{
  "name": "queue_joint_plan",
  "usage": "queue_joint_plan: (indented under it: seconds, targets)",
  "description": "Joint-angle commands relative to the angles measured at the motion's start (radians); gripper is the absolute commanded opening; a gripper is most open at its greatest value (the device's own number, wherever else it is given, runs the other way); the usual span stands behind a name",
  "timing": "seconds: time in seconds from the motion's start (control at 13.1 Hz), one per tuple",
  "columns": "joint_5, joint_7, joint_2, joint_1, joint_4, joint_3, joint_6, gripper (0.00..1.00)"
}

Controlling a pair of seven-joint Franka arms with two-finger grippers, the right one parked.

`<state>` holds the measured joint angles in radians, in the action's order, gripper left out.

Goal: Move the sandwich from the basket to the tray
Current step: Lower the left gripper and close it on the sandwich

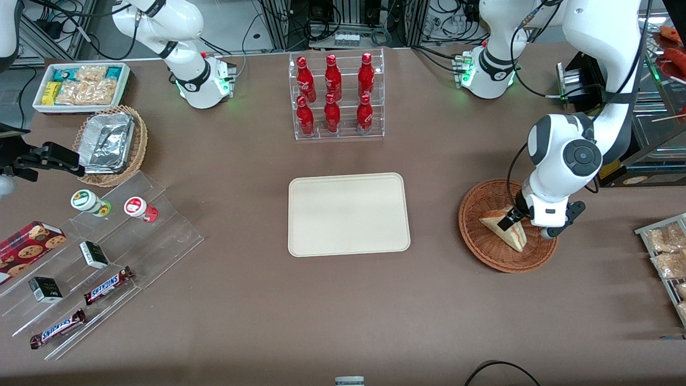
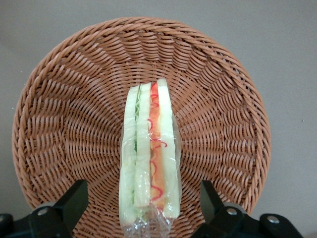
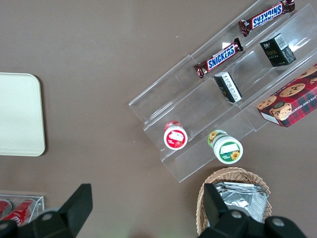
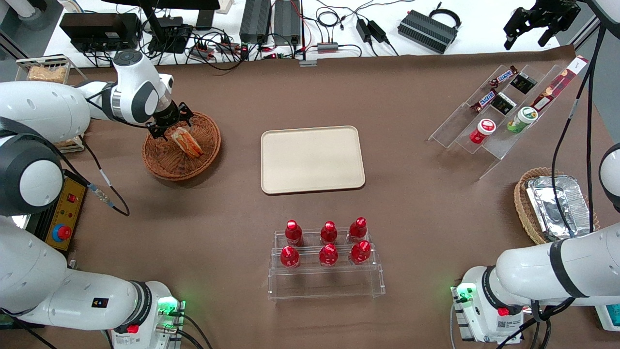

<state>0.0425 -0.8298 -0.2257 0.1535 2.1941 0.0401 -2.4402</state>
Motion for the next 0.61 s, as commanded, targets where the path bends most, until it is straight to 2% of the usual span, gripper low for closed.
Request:
queue_joint_plan:
  seconds: [0.0, 0.08, 0.15, 0.23, 0.3, 0.38, 0.53]
  targets:
    - [0.019, -0.035, -0.030, 0.015, 0.013, 0.004, -0.054, 1.00]
    - [0.019, -0.035, -0.034, 0.026, 0.015, 0.004, -0.056, 0.99]
    - [0.017, -0.038, -0.040, 0.028, 0.016, 0.004, -0.056, 0.87]
    - [0.019, -0.066, -0.043, 0.029, 0.015, 0.004, -0.056, 0.61]
    - [0.019, -0.077, -0.050, 0.032, 0.015, 0.004, -0.053, 0.28]
    - [0.019, -0.075, -0.053, 0.041, 0.015, 0.004, -0.049, 0.00]
    - [0.020, -0.066, -0.044, 0.043, 0.004, 0.006, -0.028, 0.00]
